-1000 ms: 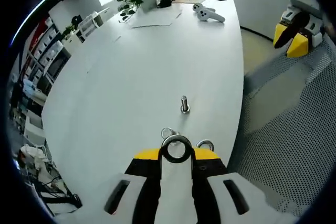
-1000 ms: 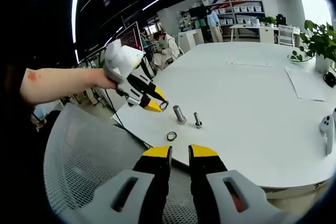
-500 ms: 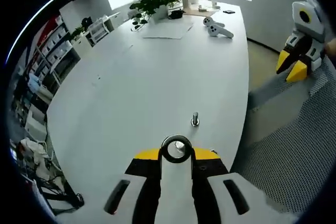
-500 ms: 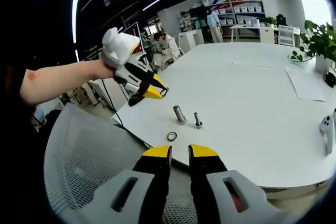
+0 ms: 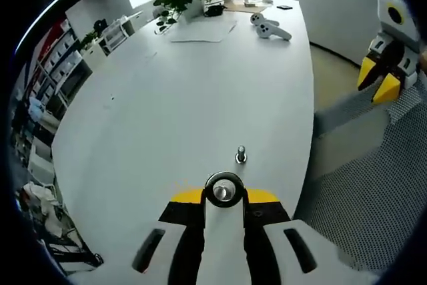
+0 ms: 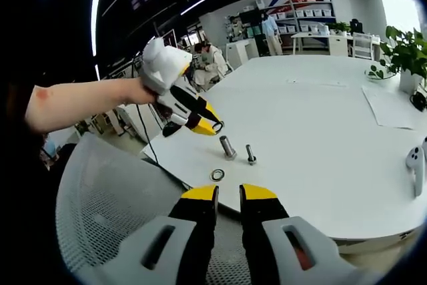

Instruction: Place the washer onto the threaded stud by aligning its center hole with the stud, sliding it down to the base, and recovering from edge contact or off-axis alignment until the washer reaches the visible bottom stop.

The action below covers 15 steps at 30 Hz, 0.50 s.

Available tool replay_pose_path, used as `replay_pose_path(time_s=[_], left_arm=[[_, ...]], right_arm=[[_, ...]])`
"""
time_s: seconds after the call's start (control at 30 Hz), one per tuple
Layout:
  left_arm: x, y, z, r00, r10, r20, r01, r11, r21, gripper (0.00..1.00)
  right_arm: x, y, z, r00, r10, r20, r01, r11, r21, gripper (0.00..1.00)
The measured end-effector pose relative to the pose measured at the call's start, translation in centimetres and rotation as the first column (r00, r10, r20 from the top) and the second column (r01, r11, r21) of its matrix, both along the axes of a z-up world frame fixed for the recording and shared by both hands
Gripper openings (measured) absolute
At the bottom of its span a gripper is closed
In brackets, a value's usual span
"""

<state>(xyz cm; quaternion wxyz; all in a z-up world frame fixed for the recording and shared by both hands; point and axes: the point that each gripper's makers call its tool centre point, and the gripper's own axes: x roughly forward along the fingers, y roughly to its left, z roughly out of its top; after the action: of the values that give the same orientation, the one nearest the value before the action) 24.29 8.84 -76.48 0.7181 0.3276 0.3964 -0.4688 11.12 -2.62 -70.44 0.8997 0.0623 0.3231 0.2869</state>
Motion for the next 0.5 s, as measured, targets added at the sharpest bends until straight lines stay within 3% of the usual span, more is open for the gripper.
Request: replay_pose_path(time_s=[0.5], left_arm=[[0.4,0.5,-2.0,0.999,0.017,-0.038,-0.016,0.999,0.031,0.19]], right_arm=[[0.1,-0.1,0.1,1.0,-0.005,0.006,0.005,1.0,0.002,0.16]])
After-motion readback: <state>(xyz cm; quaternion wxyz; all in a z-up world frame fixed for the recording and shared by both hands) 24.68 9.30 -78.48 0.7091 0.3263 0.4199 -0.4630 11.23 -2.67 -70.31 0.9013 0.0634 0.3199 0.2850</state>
